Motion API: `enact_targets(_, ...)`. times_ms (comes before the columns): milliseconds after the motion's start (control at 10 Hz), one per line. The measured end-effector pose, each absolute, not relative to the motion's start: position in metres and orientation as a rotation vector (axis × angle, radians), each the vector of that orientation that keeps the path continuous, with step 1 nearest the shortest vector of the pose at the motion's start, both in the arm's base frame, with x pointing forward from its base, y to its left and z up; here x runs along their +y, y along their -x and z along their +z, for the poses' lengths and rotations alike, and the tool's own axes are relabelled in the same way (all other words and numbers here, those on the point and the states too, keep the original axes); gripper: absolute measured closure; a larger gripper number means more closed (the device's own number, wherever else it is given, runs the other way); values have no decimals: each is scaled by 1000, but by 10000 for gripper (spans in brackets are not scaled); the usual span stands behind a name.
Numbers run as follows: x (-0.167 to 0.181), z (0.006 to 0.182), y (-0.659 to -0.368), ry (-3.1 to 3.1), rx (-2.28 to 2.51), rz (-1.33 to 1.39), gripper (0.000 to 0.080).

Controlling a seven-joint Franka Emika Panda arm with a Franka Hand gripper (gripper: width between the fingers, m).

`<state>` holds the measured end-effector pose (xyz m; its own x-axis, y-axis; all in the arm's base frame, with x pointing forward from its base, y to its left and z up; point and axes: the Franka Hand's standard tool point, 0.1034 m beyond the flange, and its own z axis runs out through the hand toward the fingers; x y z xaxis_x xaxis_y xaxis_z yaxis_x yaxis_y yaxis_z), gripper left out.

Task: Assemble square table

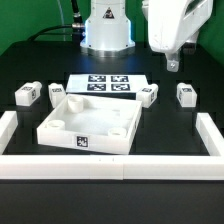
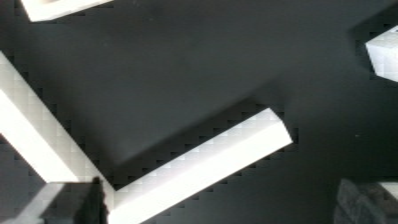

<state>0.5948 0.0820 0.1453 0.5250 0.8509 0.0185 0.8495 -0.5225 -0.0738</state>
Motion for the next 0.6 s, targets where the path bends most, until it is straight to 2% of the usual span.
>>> enact_targets(600, 78, 143, -594, 2680, -1498, 34, 150)
